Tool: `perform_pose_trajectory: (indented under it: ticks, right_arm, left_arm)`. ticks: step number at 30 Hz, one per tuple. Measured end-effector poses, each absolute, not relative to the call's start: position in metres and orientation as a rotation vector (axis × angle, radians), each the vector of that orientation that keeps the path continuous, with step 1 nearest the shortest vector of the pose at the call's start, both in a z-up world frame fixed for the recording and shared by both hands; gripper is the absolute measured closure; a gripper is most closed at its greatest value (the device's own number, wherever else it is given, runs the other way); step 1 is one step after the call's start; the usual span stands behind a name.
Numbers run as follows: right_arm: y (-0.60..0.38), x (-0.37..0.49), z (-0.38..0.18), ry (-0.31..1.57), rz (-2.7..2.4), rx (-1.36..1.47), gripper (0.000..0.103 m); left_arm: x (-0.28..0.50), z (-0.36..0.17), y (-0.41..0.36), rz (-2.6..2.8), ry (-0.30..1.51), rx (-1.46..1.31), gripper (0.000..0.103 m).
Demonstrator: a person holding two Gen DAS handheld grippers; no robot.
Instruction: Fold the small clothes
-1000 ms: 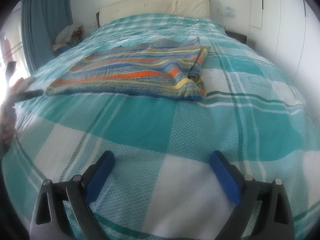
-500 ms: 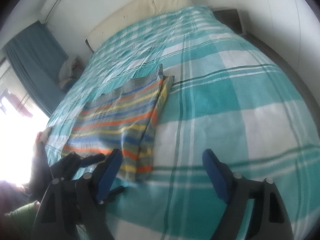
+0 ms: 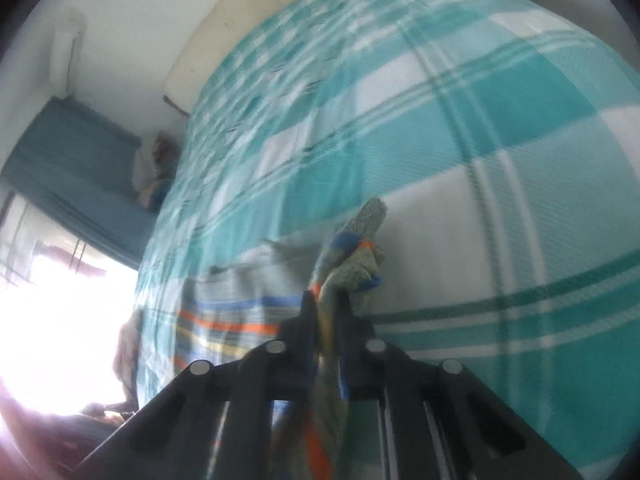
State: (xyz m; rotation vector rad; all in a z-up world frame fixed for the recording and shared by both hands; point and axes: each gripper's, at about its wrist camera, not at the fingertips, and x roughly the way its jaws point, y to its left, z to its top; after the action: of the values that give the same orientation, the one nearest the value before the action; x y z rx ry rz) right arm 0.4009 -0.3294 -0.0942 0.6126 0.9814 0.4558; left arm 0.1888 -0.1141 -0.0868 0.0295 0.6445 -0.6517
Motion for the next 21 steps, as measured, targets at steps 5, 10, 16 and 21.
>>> perform_pose_trajectory:
  ticks: [5,10,16,21]
  right_arm:
    - [-0.23,0.404,-0.048,0.988,0.6,0.476,0.094]
    - [-0.118,0.418,-0.056,1.033,0.671,0.362,0.094]
    - [-0.031,0.434,-0.091,1.087,0.724,0.319,0.084]
    - [-0.039,0.421,-0.09,1.02,0.73,0.402,0.055]
  left_arm:
    - [0.175,-0.068,-0.017,-0.519,0.646,-0.14,0.097]
    - [0.185,-0.082,0.052,-0.371,0.712,-0.275,0.097]
    - [0.198,-0.127,0.095,-0.236,0.854,-0.402,0.08]
    - [0.187,-0.125,0.123,-0.229,0.824,-0.477,0.04]
